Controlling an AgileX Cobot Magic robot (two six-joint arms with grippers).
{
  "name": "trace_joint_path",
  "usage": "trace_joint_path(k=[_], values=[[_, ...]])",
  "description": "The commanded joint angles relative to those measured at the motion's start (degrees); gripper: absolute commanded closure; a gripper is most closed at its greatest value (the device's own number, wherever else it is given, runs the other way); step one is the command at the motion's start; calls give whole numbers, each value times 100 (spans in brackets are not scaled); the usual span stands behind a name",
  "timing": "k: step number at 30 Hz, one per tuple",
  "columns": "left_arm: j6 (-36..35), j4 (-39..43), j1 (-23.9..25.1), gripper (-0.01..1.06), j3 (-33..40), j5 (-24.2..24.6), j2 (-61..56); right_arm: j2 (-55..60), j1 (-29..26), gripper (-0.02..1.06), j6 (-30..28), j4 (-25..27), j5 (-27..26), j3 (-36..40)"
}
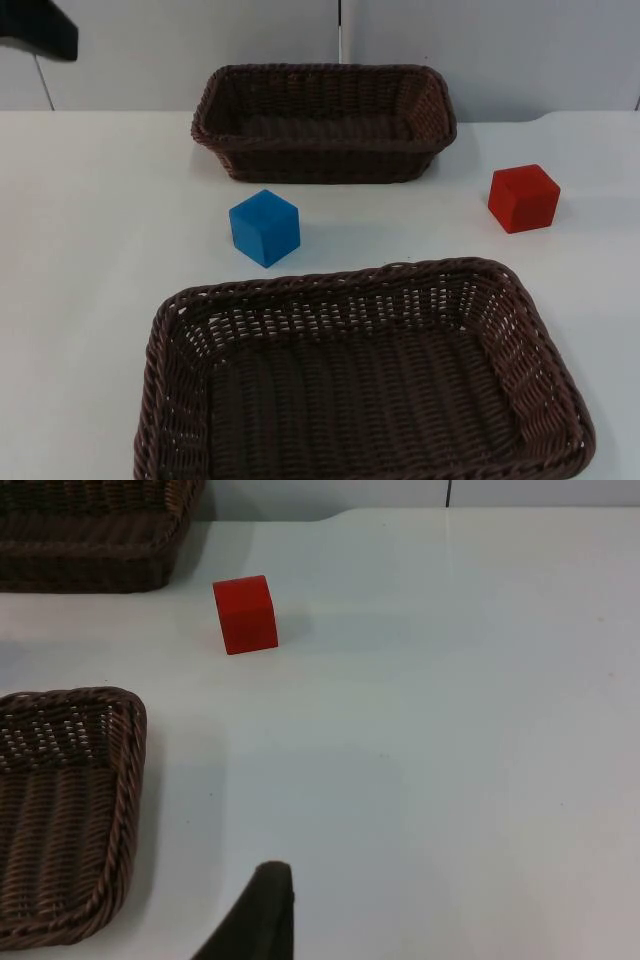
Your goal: Pick up one cube with the left hand and place it into the upper basket. Pick up one cube with the right hand and place it into the lower basket.
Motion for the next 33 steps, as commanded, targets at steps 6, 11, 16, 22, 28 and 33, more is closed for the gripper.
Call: trace_joint_path(k=[6,11,16,22,28,33], values=[[16,246,-697,0,-788,131,919,-18,-42,-1,-9,-15,-26,7],[16,300,-994,0,-1072,121,1425,-18,-42,-1,-9,-15,-26,7],[-23,532,-1232,0,-1312,84,1940,-18,-42,-1,-9,-29,-26,7],[-159,761,-1404,0,-1604,-35,2647,-18,-42,-1,-9,-29,-26,7],[-159,1031,-1478,0,-2007,-53,3308,-18,-42,-1,-9,-29,-26,7],[-159,1036,-1489,0,-2330,-29,3765,-18,-42,-1,-9,-29,-26,7]])
